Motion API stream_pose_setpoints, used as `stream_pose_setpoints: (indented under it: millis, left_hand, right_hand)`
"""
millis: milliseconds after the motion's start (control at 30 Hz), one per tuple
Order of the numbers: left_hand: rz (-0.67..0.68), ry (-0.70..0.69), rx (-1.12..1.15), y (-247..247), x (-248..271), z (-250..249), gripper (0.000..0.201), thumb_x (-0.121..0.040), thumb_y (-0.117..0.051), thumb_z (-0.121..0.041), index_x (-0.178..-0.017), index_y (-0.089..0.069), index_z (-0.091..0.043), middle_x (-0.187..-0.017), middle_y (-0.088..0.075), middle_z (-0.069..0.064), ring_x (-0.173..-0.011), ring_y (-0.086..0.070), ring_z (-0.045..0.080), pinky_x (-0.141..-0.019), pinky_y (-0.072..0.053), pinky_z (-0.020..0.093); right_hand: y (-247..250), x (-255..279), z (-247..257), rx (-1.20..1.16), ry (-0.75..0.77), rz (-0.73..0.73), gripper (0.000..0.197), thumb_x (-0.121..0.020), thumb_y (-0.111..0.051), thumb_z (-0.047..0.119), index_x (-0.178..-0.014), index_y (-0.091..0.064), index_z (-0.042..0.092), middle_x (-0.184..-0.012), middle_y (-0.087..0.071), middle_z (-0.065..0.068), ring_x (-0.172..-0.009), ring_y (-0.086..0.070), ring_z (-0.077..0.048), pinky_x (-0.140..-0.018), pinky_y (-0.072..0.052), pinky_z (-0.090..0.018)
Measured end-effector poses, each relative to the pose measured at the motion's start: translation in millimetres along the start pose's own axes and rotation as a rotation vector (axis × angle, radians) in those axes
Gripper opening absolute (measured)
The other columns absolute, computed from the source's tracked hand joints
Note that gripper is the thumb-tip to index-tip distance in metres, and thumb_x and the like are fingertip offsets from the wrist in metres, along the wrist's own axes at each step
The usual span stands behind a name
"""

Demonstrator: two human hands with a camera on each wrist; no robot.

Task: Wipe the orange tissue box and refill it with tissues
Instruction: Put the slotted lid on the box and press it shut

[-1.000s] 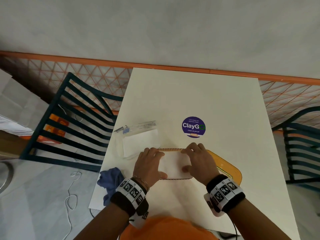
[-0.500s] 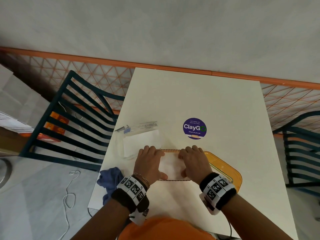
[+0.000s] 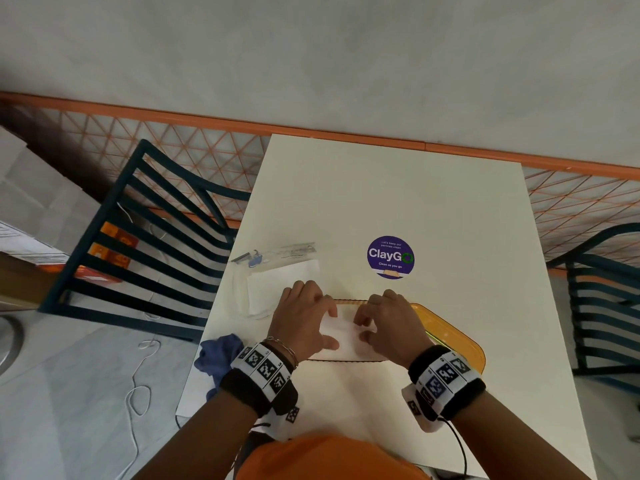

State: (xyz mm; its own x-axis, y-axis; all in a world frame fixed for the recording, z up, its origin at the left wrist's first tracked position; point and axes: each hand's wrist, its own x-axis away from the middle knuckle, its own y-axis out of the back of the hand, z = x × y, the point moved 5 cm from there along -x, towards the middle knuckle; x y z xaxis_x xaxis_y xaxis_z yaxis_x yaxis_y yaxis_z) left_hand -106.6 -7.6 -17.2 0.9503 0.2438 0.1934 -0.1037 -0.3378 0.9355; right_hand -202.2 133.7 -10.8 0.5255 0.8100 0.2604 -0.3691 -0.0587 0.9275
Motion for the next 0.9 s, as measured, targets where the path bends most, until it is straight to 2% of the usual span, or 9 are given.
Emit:
stream_pose_setpoints:
  millis: [100, 233, 400, 567, 700, 900]
  left_hand:
    - [-0.005, -0.01, 0.003, 3, 2, 4, 0.036, -0.075, -0.074, -0.065, -0.094, -0.07, -0.035, -0.105, -0.055, -0.015, -0.103, -0.044, 0.012, -0.092, -0.033, 0.028]
    - [0.012, -0.017, -0.002, -3, 10, 6, 0.03, -0.08, -0.07, -0.063, -0.09, -0.074, -0.035, -0.094, -0.063, -0.017, -0.1, -0.047, 0.012, -0.089, -0.034, 0.029]
    - [0.081, 0.001, 0.026, -12, 17, 5, 0.031, -0.09, -0.059, -0.06, -0.101, -0.076, -0.037, -0.096, -0.069, -0.014, -0.102, -0.046, 0.012, -0.094, -0.035, 0.034]
    - [0.081, 0.044, 0.036, -14, 17, 10, 0.037, -0.097, -0.049, -0.06, -0.105, -0.076, -0.037, -0.097, -0.072, -0.012, -0.101, -0.048, 0.014, -0.091, -0.034, 0.034]
    - [0.068, 0.072, 0.018, -10, 13, 13, 0.038, -0.098, -0.048, -0.06, -0.1, -0.076, -0.034, -0.098, -0.071, -0.012, -0.1, -0.049, 0.015, -0.091, -0.035, 0.035]
    - [0.014, 0.113, -0.054, -8, 4, 12, 0.042, -0.092, -0.052, -0.066, -0.087, -0.076, -0.031, -0.089, -0.069, -0.014, -0.097, -0.05, 0.014, -0.091, -0.036, 0.034]
  right_hand:
    - [3, 7, 2, -0.035, 0.046, -0.049, 0.019, -0.082, -0.077, 0.038, -0.101, -0.073, 0.034, -0.094, -0.067, 0.014, -0.083, -0.04, -0.01, -0.07, -0.033, -0.024]
    - [0, 16, 3, -0.083, 0.085, -0.108, 0.021, -0.076, -0.082, 0.047, -0.093, -0.076, 0.035, -0.083, -0.068, 0.015, -0.077, -0.041, -0.01, -0.064, -0.038, -0.025]
    - [-6, 20, -2, -0.105, 0.089, -0.166, 0.007, -0.077, -0.082, 0.039, -0.083, -0.079, 0.035, -0.074, -0.068, 0.015, -0.071, -0.043, -0.011, -0.06, -0.033, -0.025]
    - [-11, 14, -9, -0.103, 0.065, -0.152, 0.006, -0.087, -0.075, 0.036, -0.09, -0.079, 0.033, -0.082, -0.072, 0.014, -0.074, -0.045, -0.012, -0.065, -0.031, -0.027]
    - [-15, 7, -16, -0.097, 0.026, -0.117, 0.017, -0.092, -0.066, 0.045, -0.096, -0.078, 0.033, -0.088, -0.075, 0.013, -0.081, -0.051, -0.015, -0.07, -0.029, -0.029]
    - [-16, 3, -22, -0.112, -0.053, -0.108, 0.021, -0.087, -0.069, 0.052, -0.095, -0.077, 0.034, -0.084, -0.074, 0.012, -0.085, -0.055, -0.013, -0.075, -0.031, -0.029]
